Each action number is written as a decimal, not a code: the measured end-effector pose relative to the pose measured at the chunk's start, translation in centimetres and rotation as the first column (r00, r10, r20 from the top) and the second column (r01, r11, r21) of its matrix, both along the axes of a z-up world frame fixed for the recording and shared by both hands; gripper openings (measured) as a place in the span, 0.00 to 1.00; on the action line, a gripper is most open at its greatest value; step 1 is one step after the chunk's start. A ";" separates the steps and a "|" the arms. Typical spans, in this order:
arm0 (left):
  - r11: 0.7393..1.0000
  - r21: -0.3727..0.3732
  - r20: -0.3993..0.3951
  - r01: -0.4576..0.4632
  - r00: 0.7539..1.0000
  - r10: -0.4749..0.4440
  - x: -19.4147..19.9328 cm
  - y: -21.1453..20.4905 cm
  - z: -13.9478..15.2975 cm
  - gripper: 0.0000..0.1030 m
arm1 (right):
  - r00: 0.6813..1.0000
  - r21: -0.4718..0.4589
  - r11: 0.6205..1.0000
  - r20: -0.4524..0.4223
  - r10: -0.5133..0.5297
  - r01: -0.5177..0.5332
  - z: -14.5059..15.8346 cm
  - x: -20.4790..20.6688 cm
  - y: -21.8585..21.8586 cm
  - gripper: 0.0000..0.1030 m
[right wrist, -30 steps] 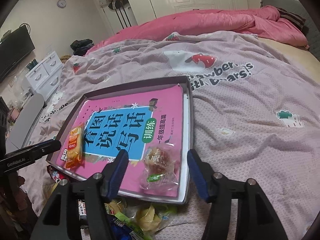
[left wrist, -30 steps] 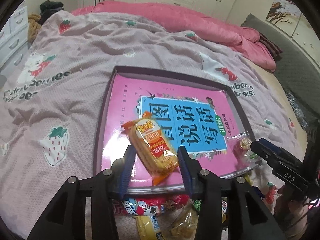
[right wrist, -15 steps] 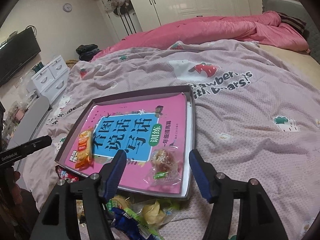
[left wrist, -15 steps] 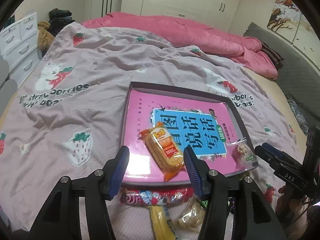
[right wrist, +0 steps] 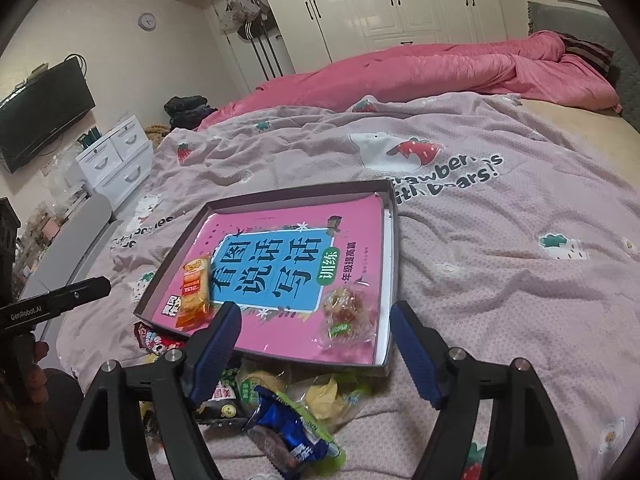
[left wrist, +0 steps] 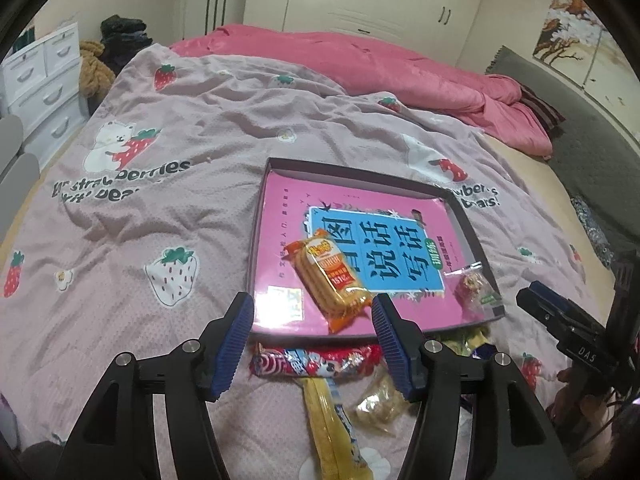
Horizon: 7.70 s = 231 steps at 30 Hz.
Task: Organize snacks
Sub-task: 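Place the biscuit pack in the tray with the left tool while the right tool drops the candy bag there, then grasp the yellow wafer bar with the left tool while the right tool grasps the blue Oreo pack, then lay the wafer bar in the tray with the left tool while the right tool places the Oreo pack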
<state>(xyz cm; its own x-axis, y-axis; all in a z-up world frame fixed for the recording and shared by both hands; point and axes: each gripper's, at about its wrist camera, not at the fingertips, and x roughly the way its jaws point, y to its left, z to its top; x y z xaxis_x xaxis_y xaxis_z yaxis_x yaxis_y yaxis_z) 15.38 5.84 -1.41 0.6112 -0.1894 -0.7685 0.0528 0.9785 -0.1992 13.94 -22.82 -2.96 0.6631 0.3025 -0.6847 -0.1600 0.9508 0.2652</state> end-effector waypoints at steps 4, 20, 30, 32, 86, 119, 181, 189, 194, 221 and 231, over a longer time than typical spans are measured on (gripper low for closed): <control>1.000 0.011 0.003 0.023 1.000 -0.023 -0.8 -0.6 0.3 0.68 | 1.000 0.004 1.000 0.002 -0.007 0.007 0.5 -1.0 -0.1 0.75; 0.998 0.021 -0.059 0.052 0.997 -0.050 -2.8 -0.9 -0.3 0.68 | 0.999 0.007 1.000 -0.034 -0.007 0.007 1.2 -4.5 0.0 0.75; 0.997 0.003 -0.155 0.073 0.985 -0.072 -4.2 -0.4 -2.6 0.68 | 0.998 -0.011 1.000 -0.068 0.004 -0.005 0.7 -5.7 0.4 0.75; 0.997 -0.004 -0.182 0.083 0.980 -0.082 -4.3 -0.6 -3.3 0.68 | 0.997 -0.022 1.000 -0.074 0.012 -0.014 0.5 -5.9 0.6 0.75; 0.989 0.037 -0.360 0.140 0.926 -0.117 -2.1 -3.0 -10.1 0.16 | 0.914 -0.071 0.933 -0.240 0.327 -0.353 -6.3 -3.9 6.8 0.26; 0.999 -0.025 -0.123 0.036 0.992 -0.039 1.0 -1.7 -1.8 0.15 | 0.985 0.108 0.982 -0.065 0.163 -0.155 -1.2 -0.3 2.6 0.25; 0.995 0.069 -0.075 0.067 0.995 -0.062 7.5 -3.0 -7.0 0.22 | 0.998 0.006 1.000 -0.064 0.019 -0.019 -4.4 5.1 1.4 0.28; 0.994 0.077 -0.075 0.074 0.995 -0.068 7.3 -3.1 -6.9 0.26 | 0.999 -0.006 1.000 -0.042 0.023 -0.023 -3.9 4.6 1.4 0.33; 0.994 0.078 -0.075 0.079 0.995 -0.073 7.3 -3.1 -6.9 0.28 | 1.000 -0.025 1.000 -0.024 0.014 -0.014 -3.5 4.5 1.2 0.47; 0.997 0.028 0.020 0.066 0.998 -0.067 5.8 -2.5 -3.7 0.61 | 0.995 0.043 0.996 0.067 0.078 -0.081 -1.1 3.5 1.5 0.60; 1.000 0.008 0.084 0.023 0.996 -0.023 4.2 -1.3 -1.1 0.69 | 0.990 0.061 0.993 0.110 0.092 -0.099 0.3 2.5 1.5 0.75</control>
